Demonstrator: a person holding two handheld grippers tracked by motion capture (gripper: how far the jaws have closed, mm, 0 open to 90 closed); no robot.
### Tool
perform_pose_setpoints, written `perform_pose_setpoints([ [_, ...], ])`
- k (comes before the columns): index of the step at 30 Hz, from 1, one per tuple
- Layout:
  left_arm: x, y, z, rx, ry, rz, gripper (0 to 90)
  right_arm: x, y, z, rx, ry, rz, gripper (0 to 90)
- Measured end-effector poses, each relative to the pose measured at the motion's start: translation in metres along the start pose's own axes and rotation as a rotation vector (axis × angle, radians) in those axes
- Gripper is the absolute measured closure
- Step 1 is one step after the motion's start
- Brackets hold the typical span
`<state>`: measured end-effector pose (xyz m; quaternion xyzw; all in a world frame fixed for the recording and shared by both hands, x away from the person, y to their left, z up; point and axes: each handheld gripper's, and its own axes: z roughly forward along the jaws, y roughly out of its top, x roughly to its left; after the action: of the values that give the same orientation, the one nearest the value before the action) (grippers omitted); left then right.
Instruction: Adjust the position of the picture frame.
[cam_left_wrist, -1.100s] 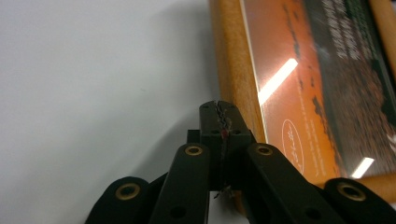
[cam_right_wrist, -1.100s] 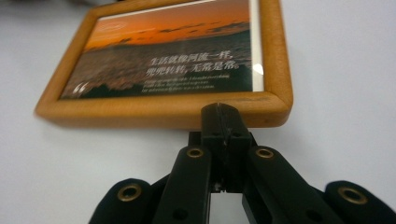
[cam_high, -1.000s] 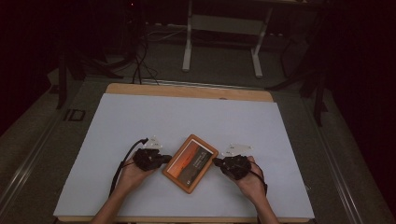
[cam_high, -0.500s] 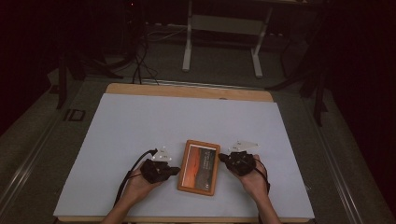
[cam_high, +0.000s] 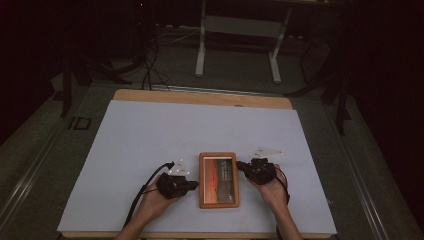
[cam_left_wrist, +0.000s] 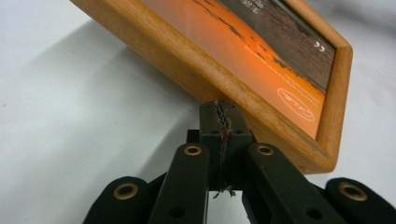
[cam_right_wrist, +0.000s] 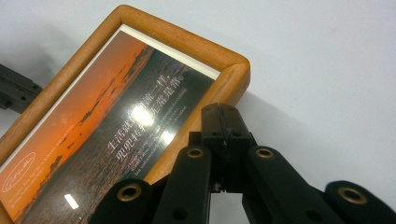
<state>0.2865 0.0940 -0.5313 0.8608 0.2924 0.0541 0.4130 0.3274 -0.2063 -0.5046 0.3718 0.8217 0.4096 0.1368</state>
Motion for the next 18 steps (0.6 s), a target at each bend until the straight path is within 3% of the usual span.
perform_pose_setpoints([
  [6,0.004,0.0,-0.007,-0.041,0.023,-0.022,82.1,0.002,-0.002,-0.003,-0.006,0.007,0.008,85.9],
  [18,0.007,0.001,-0.022,-0.174,0.09,-0.072,61.5,0.004,-0.003,-0.012,-0.044,0.022,-0.002,76.0],
])
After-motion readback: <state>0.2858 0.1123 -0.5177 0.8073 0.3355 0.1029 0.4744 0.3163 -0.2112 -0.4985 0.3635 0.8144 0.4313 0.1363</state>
